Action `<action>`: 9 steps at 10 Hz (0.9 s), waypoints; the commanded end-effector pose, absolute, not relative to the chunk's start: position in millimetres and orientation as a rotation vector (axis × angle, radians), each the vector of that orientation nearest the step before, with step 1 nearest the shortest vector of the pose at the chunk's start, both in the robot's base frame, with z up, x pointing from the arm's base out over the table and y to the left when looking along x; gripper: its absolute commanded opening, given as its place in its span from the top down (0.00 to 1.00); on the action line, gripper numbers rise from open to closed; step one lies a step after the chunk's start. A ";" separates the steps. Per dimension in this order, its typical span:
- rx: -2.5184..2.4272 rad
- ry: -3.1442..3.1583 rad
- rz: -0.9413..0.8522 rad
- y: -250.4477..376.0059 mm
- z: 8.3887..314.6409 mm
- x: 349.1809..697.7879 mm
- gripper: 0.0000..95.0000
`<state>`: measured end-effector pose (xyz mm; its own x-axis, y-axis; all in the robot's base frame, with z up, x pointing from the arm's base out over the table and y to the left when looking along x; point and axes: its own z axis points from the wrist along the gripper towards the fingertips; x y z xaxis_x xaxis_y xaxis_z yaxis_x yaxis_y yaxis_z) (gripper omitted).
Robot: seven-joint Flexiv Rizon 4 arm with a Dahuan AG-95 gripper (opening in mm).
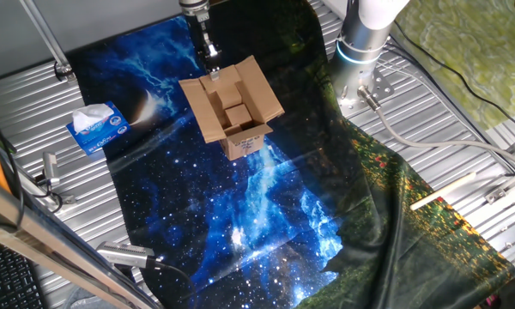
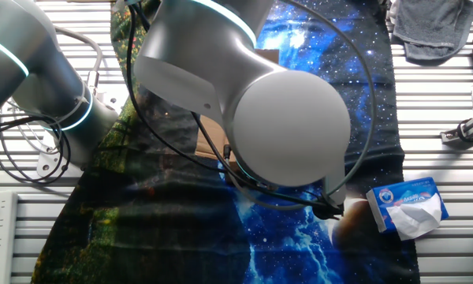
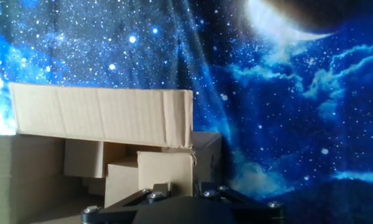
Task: Cover the box
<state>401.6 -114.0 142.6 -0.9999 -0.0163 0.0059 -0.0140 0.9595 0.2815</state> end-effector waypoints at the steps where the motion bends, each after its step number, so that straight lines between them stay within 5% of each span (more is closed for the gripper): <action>1: 0.021 -3.103 -0.444 -113.9 141.5 401.8 0.80; 9: 0.017 -3.113 -0.442 -115.3 133.7 401.8 0.80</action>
<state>402.0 -115.6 133.4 -0.9999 -0.0096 -0.0048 -0.0106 0.9604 0.2783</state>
